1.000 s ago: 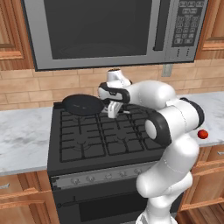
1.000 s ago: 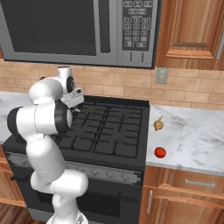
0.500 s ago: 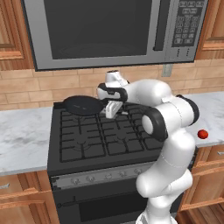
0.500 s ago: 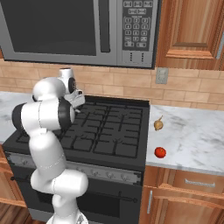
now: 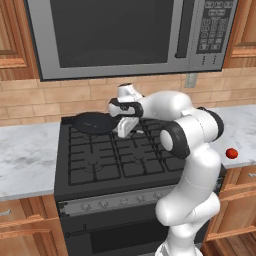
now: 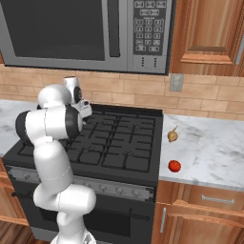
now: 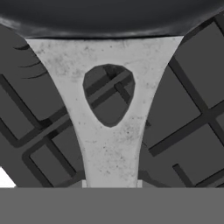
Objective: Place the pan on the rear left burner on the stove. Then place the tomato and the onion in the pan and turn on the rear left burner.
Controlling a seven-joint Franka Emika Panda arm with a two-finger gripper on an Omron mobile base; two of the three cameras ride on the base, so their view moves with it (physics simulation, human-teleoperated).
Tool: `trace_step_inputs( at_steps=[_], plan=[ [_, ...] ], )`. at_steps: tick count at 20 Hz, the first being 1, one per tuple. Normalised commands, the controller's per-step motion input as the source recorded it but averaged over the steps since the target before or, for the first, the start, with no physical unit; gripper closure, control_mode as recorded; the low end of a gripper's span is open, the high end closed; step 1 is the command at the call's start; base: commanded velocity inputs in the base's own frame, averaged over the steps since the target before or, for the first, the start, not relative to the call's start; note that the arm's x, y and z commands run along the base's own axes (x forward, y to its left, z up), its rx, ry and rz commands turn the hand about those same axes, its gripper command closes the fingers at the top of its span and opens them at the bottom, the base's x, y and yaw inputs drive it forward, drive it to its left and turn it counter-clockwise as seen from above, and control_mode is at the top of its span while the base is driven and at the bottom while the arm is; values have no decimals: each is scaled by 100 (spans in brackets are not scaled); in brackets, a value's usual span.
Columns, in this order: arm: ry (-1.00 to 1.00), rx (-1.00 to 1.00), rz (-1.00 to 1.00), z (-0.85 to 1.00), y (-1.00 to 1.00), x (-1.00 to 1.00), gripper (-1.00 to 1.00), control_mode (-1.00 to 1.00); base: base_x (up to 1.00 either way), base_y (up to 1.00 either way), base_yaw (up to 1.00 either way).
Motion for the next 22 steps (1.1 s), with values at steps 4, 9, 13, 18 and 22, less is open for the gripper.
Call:
trace_step_inputs(
  at_steps=[4,9,13,18,22],
  plan=[
    [0,-6,-4,-13,12,0,100,-100,0,0,0],
    [0,-9,-5,-16,3,0,100,-100,0,0,0],
    [0,-7,-5,-14,0,0,100,-100,0,0,0],
    [0,-4,-4,-8,0,6,100,-100,0,0,0],
    [3,0,-3,-6,2,18,100,-100,0,0,0]
  ],
)
